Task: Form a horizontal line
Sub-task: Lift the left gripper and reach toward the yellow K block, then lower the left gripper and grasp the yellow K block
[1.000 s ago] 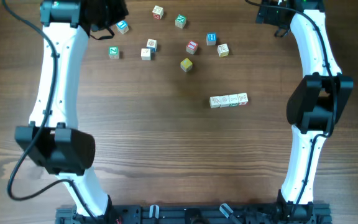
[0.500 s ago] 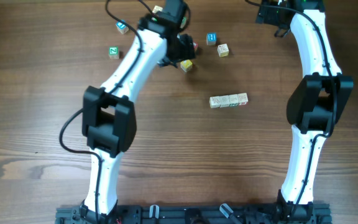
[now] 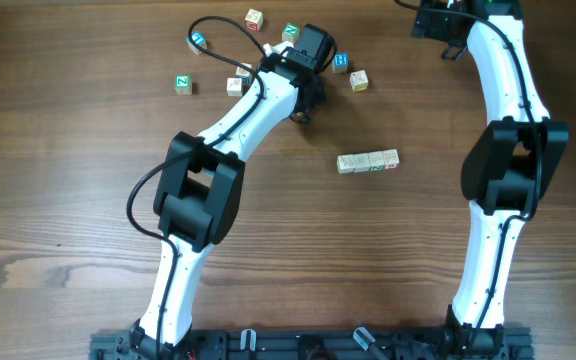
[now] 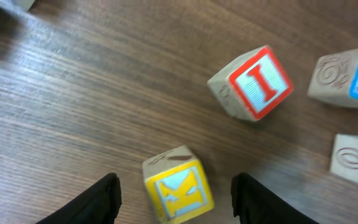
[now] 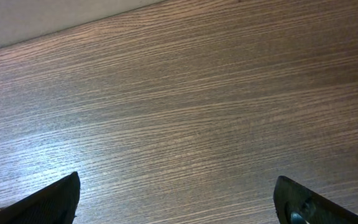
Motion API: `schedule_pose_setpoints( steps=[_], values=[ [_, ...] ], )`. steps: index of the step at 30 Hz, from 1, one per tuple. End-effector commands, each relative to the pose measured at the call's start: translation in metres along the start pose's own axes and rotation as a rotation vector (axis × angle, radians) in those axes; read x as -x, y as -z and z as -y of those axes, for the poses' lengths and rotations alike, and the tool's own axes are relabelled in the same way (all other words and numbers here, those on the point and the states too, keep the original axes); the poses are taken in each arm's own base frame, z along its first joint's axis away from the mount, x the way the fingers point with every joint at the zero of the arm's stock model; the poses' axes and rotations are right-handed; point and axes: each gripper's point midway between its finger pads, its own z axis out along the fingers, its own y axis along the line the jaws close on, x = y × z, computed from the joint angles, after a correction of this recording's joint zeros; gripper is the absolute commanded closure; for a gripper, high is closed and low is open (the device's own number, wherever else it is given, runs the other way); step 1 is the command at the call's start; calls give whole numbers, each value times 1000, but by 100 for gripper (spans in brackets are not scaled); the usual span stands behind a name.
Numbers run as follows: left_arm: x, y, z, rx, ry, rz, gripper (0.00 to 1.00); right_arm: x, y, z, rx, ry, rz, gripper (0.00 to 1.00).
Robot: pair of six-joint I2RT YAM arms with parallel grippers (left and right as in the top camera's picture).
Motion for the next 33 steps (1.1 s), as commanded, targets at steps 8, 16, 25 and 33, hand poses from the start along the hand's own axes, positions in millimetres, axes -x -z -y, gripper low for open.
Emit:
schedule_pose_setpoints(
  steps=[8,16,25,33],
  values=[
    [-1,-12,-7,30,12,12,45,3,4,-4,7,20,12,0],
    [-4,-24,-8,35,11,8,45,3,4,-4,7,20,12,0],
    [-11,-35,-13,55,6,-9,58,3,4,-4,7,20,12,0],
    [-11,-34,-12,49,-76,-13,44,3,4,-4,7,20,12,0]
  ],
)
